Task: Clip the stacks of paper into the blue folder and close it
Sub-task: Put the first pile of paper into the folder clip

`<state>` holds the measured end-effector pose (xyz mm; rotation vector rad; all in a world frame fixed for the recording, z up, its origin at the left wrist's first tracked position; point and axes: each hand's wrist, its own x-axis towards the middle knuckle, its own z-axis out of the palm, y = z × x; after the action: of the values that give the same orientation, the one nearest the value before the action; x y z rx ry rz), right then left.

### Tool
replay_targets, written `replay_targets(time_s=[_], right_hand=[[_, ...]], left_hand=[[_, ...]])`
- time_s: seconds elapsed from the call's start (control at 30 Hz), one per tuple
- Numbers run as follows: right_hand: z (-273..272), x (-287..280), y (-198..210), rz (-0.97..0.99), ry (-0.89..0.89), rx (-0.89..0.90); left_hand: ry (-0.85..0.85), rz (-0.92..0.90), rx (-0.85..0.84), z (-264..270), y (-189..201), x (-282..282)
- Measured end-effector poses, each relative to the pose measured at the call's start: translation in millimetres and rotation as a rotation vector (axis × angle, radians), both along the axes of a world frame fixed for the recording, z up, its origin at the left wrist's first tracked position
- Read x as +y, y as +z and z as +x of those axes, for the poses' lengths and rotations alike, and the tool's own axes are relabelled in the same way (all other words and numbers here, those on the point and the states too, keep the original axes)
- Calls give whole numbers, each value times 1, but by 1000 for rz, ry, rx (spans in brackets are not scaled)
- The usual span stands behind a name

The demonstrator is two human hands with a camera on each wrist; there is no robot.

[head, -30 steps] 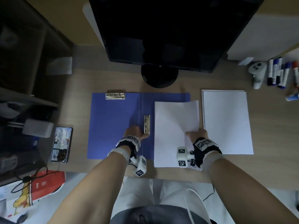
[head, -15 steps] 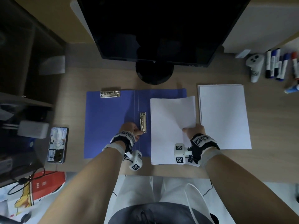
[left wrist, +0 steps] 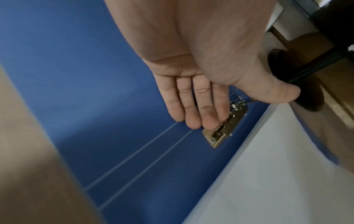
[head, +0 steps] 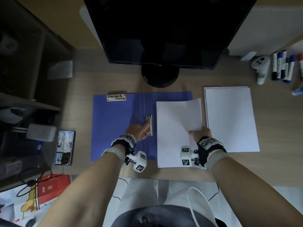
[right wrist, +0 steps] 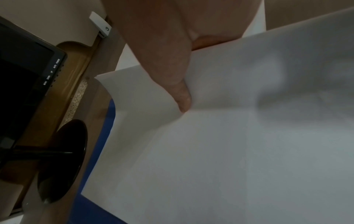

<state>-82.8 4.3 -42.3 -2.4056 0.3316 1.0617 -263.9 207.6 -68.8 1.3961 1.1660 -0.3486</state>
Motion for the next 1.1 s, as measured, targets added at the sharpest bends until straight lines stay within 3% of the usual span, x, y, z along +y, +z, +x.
replay_targets(time_s=[0.2, 0.47, 0.63, 0.73, 0.97, 1.1], right_hand=[[0, -1, -5, -24, 0, -6], [0, -1, -8, -40, 19, 3], [2, 0, -5, -37, 46, 2], [2, 1, -6, -7, 70, 40], [2, 12, -1, 114, 73, 98], [8, 10, 1, 136, 97, 153]], left_hand=[[136, 136, -155, 21, 6, 11], [-126, 270, -94, 26, -8, 15], [57, 218, -104, 30, -3, 18], [90, 220, -24, 21, -5, 14], [-131, 142, 223, 21, 5, -11], [-65, 29, 319, 17, 8, -25]])
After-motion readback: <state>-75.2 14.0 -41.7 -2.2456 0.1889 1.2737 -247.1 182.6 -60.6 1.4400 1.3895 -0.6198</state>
